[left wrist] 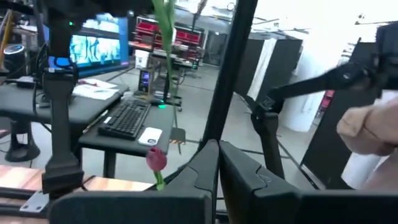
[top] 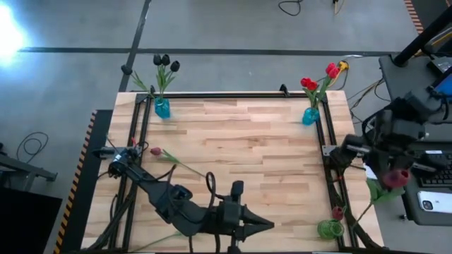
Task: Sort flowers into vase by color
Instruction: Put the dark red tulip into the green vase
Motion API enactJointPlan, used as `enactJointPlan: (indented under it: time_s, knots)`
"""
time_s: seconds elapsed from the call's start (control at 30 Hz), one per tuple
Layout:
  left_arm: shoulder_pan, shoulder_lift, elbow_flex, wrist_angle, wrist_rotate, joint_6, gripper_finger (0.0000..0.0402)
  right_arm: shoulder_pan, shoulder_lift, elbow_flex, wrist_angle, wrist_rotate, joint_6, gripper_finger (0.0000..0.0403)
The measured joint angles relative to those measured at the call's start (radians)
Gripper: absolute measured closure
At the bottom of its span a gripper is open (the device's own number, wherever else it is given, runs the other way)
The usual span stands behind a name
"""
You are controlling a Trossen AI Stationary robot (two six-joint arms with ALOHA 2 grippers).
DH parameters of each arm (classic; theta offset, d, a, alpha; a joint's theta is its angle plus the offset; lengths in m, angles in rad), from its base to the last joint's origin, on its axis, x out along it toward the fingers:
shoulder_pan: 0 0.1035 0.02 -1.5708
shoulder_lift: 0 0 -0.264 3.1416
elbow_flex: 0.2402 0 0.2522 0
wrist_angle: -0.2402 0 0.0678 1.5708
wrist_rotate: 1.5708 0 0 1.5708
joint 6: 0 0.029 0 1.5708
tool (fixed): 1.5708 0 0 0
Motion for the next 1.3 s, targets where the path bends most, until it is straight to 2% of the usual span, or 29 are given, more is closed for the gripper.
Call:
enactJointPlan:
  time_s: [0.23, 0.43, 0.8, 1.3]
  knots:
    - [0.0, 0.0, -0.031, -0.002, -0.053, -0.028, 0.0401, 0.116, -0.041, -0.177, 0.055, 0.006, -0.143, 0.0393]
    - [0.004, 0.0, -0.077, -0.001, -0.06, -0.112, 0.0401, 0.167, -0.104, -0.354, 0.15, -0.013, -0.15, 0.0393]
    - [0.03, 0.0, -0.072, -0.001, -0.082, -0.128, 0.0401, 0.257, -0.303, -0.512, 0.195, -0.018, -0.237, 0.0394]
    - [0.054, 0.0, -0.071, -0.042, -0.081, -0.157, 0.0401, 0.26, -0.321, -0.667, 0.292, -0.026, -0.246, 0.0394]
